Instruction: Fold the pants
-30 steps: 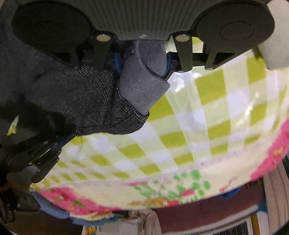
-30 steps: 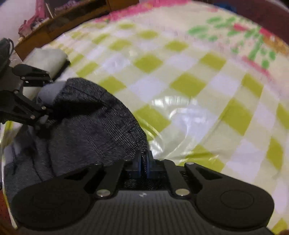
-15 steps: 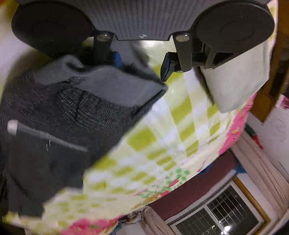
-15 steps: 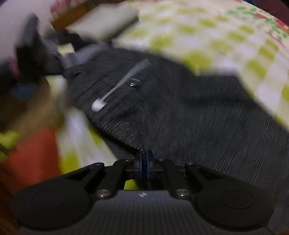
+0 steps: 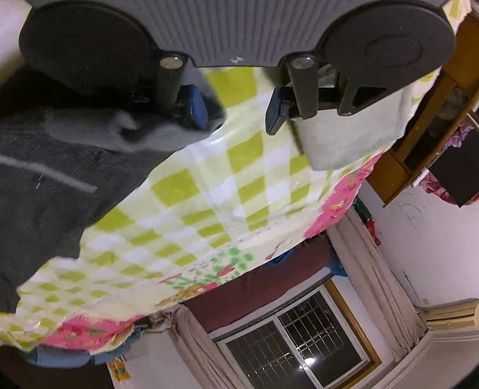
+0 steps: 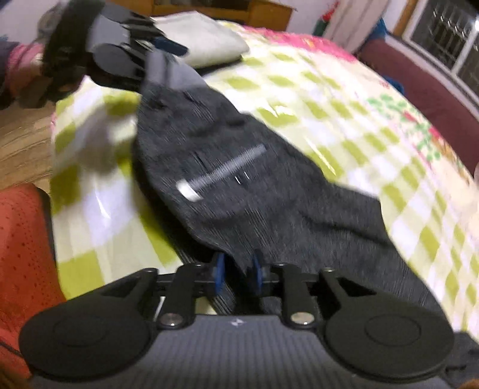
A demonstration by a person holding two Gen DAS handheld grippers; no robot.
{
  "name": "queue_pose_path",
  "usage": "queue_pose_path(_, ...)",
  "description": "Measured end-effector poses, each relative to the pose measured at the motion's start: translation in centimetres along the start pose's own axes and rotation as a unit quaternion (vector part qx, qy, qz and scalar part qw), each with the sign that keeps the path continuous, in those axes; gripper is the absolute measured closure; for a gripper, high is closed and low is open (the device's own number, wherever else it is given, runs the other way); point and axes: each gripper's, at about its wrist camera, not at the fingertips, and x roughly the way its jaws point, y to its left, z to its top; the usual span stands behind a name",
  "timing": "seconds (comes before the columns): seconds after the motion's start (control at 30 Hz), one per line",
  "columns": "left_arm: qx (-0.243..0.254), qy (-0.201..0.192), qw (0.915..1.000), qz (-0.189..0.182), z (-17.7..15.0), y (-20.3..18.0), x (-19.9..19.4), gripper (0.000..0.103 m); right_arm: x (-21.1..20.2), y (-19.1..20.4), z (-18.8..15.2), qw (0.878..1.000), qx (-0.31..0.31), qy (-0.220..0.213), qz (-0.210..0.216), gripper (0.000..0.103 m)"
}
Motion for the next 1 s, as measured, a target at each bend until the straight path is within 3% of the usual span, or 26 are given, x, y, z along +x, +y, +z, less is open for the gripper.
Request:
queue_pose_path(0.1,-0.013,0.022,0.9997,0.002,-1.3,0.6,1.2,0.045,-0.3,2.1,0.6,0.998,-0.034,-0.039,0.026,0.056)
queue_pose_path(0.23,-0.036,0.023,0.9991,-0.007,-1.9,0.3,1.7,0.046,2.3,5.3,3.4,0.992,-0.064,-0.11,0.006,0.055)
queue_pose_path(0.3,-0.044,0.02,0.9988,-0.013,-1.8,0.5,1.7,0.046,4.0,6.8,5.5,0.99,-0.062,-0.127,0.015,0.056)
queue_pose_path(0.37,-0.057,0.014,0.9981,-0.018,-1.7,1.0,1.5,0.046,5.2,7.7,7.1,0.987,-0.075,-0.144,-0.006,0.061)
queue_pose_path(0.43,-0.077,0.005,0.9968,-0.018,-1.4,2.0,1.4,0.046,5.9,7.4,8.6,0.99,-0.045,-0.135,0.01,0.1)
queue_pose_path(0.5,-0.098,-0.005,0.9949,-0.021,-1.0,3.1,1.2,0.046,5.9,5.3,9.9,0.991,0.035,-0.119,0.054,0.101)
queue_pose_path(0.7,-0.121,-0.025,0.9923,0.001,-1.0,5.4,-0.4,0.046,4.1,2.1,11.0,0.984,0.114,-0.122,0.064,0.101)
queue_pose_path(0.83,-0.133,-0.013,0.99,-0.043,-3.4,5.3,-3.4,0.046,4.5,1.1,10.7,0.977,0.164,-0.108,0.088,0.101)
queue_pose_path(1.0,-0.046,-0.028,0.9929,-0.106,-4.0,0.9,-6.9,0.044,4.1,0.9,10.8,0.973,0.175,-0.112,0.103,0.1)
